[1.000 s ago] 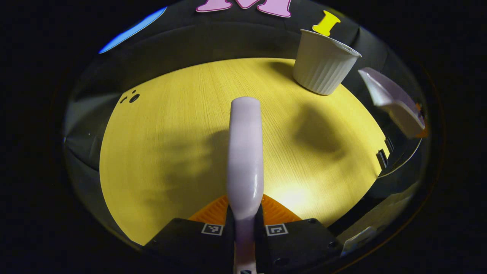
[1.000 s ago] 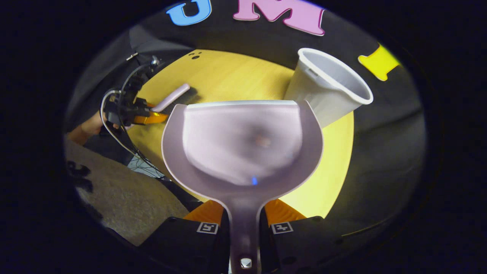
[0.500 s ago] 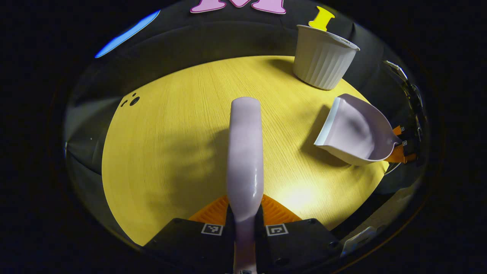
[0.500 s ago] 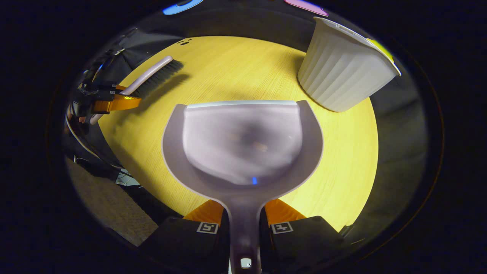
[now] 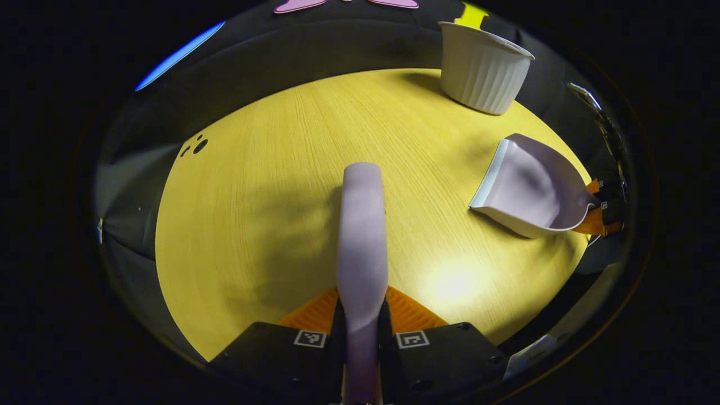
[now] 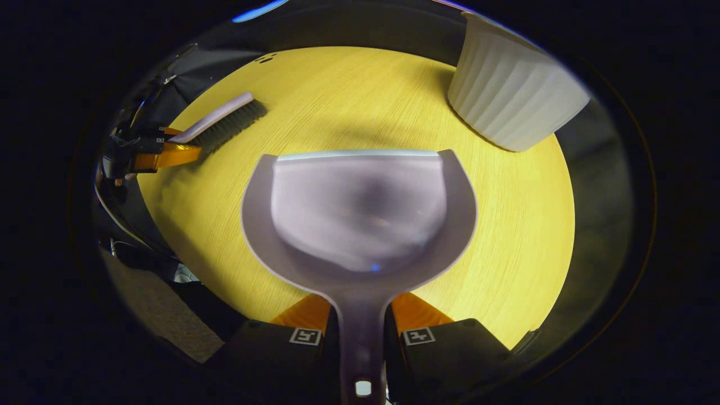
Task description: Pick up the small broom and dustpan from the desktop, sweep the trash into the dustpan with the broom, and then empty the trash into the garbage bin.
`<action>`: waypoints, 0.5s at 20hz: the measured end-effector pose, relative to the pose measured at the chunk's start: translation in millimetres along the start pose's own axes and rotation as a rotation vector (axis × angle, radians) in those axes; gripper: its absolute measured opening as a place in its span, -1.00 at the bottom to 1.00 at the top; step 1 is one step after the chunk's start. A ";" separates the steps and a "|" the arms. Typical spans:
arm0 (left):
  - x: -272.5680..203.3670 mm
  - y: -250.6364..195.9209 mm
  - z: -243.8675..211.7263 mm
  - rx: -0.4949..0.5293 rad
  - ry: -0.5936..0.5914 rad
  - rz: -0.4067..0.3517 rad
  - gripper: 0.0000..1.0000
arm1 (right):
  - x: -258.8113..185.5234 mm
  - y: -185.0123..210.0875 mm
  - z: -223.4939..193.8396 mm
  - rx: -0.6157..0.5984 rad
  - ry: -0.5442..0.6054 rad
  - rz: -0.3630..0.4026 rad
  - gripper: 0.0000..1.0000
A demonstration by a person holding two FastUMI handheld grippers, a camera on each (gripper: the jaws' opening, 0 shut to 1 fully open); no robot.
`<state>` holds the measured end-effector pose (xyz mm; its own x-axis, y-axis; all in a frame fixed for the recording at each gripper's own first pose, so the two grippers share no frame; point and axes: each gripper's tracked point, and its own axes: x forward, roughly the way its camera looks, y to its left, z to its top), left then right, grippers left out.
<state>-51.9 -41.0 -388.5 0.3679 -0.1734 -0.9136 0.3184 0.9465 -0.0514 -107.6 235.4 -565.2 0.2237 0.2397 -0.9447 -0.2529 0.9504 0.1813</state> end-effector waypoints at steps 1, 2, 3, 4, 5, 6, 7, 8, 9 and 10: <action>-1.1 0.7 -0.6 0.002 -0.004 0.003 -0.38 | -0.7 0.8 0.5 0.000 -0.006 0.004 -0.24; -3.4 -0.2 -0.6 0.005 -0.012 0.007 -0.39 | -2.1 2.9 -2.8 0.005 0.001 0.008 -0.29; -6.6 -1.9 -0.6 0.013 -0.016 0.013 -0.34 | -0.1 5.2 0.3 0.014 -0.003 0.016 -0.22; -10.0 -1.7 -2.3 0.022 -0.018 0.024 -0.34 | -4.3 2.9 0.3 0.016 -0.006 0.018 -0.17; -11.7 0.7 -1.2 0.031 -0.023 0.035 -0.41 | -7.8 2.2 0.4 0.016 -0.005 0.020 -0.23; -14.5 2.8 -0.9 0.034 -0.021 0.041 -0.27 | -10.1 1.5 -0.7 0.016 -0.007 0.021 -0.17; -18.2 3.3 -1.1 0.030 -0.023 0.042 -0.40 | -15.3 1.6 0.0 0.019 -0.014 0.022 -0.17; -24.3 1.4 -1.4 0.022 -0.026 0.036 -0.26 | -22.3 1.1 0.6 0.025 -0.023 0.023 -0.17; -31.1 -0.5 -0.8 0.011 -0.034 0.031 -0.26 | -29.9 1.1 3.7 0.035 -0.037 0.023 -0.17; -38.1 -1.2 0.1 0.001 -0.046 0.031 -0.26 | -39.0 2.2 6.6 0.049 -0.056 0.028 -0.17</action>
<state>-66.3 -35.6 -353.6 0.4174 -0.1559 -0.8952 0.3070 0.9514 -0.0225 -110.7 229.5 -526.2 0.2701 0.2760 -0.9224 -0.2141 0.9513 0.2220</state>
